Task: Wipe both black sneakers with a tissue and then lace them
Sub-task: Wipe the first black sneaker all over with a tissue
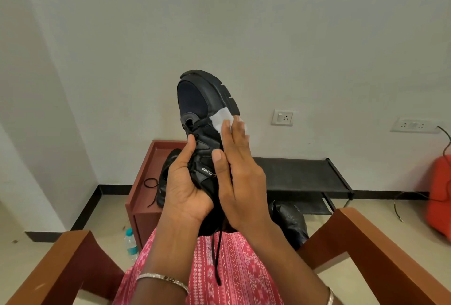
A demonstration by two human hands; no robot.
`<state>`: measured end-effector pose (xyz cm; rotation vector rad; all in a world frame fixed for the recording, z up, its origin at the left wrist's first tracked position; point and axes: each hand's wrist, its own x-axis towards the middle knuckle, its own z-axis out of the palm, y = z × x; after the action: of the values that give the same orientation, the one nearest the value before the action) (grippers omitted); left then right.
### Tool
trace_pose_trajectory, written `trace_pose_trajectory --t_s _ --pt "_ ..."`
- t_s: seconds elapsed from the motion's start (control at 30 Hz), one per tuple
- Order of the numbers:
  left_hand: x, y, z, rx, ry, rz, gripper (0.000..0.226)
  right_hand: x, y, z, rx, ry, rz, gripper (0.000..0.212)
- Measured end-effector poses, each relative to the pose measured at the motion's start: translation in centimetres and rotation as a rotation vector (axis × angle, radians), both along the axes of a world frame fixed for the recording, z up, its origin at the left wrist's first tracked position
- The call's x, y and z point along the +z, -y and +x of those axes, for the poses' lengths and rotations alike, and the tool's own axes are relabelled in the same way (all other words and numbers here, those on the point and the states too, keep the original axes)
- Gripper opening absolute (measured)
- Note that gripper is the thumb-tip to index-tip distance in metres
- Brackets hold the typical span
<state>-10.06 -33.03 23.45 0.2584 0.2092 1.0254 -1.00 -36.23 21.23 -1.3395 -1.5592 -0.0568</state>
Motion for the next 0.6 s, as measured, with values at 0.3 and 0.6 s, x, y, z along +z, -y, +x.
trace_pose_trajectory --t_s 0.3,0.6 --pt "-0.4 -0.7 -0.2 -0.005 -0.028 -0.014 0.044 -3.8 2.8 -1.0 -0.042 -0.038 -0.036 0.054" --pt "-0.1 -0.1 -0.2 -0.009 -0.024 0.023 0.042 -0.4 0.8 0.2 0.018 0.01 -0.03 0.055"
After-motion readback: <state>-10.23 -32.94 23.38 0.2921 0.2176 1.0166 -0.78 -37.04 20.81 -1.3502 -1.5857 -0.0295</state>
